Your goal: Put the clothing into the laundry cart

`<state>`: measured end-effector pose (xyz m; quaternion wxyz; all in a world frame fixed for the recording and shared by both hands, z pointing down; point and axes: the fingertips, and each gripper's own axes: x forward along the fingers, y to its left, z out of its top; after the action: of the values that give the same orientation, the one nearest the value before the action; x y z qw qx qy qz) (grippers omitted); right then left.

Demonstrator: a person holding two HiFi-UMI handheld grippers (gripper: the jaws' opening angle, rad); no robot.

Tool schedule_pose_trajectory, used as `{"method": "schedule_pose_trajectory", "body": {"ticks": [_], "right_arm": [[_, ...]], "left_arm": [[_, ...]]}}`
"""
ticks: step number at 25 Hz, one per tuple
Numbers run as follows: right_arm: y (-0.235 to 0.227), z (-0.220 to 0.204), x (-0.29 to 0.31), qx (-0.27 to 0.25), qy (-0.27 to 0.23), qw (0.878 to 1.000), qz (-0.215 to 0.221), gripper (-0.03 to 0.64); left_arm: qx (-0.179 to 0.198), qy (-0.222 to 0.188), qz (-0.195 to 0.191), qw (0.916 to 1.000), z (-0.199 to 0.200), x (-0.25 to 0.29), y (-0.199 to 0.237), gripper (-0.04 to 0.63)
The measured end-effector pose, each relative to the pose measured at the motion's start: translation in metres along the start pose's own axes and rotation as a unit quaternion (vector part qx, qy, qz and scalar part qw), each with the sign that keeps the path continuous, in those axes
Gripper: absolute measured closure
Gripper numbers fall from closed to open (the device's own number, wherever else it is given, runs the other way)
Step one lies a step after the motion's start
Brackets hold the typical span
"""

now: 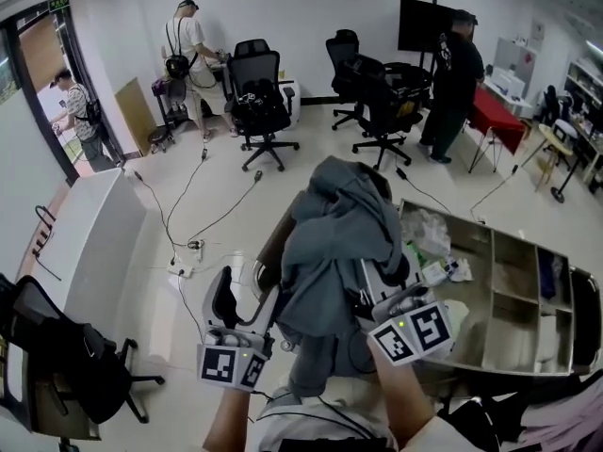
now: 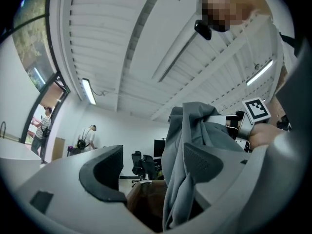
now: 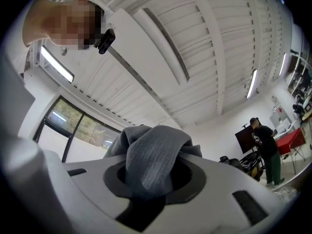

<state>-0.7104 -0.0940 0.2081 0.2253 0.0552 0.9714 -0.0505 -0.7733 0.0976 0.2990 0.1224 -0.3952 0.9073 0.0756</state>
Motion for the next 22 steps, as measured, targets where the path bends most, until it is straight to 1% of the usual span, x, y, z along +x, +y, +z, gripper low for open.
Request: {"method": "schedule_pose_trajectory", "body": {"ticks": [8, 12, 15, 17, 20, 22], "right_arm": [[-0.029, -0.007, 0.057, -0.038, -0.009, 0.995, -0.090, 0.497], [-0.042, 0.014, 0.086, -0.070, -0.030, 0.989, -0.130, 0.499], [-0.040, 0.027, 0.100, -0.103, -0.040, 0.984, -0.141, 0.497], [-0.040, 0.016, 0.096, -0.111, -0.024, 0.982, -0.152, 0.497], [-0.052, -0.023, 0.071, -0.092, 0.018, 0.977, -0.192, 0.499], [-0.060, -0.052, 0.053, -0.077, 0.055, 0.972, -0.214, 0.499]], "left_arm": [[-0.026, 0.006, -0.080, 0.9964, -0.018, 0.063, 0.044, 0.216], [-0.045, 0.006, -0.110, 0.9929, -0.026, 0.089, 0.063, 0.216], [-0.056, 0.011, -0.135, 0.9892, -0.034, 0.102, 0.074, 0.216], [-0.060, 0.017, -0.155, 0.9860, -0.040, 0.109, 0.076, 0.216], [-0.062, 0.023, -0.172, 0.9828, -0.047, 0.118, 0.077, 0.216], [-0.075, 0.029, -0.177, 0.9809, -0.048, 0.123, 0.074, 0.216]]}}
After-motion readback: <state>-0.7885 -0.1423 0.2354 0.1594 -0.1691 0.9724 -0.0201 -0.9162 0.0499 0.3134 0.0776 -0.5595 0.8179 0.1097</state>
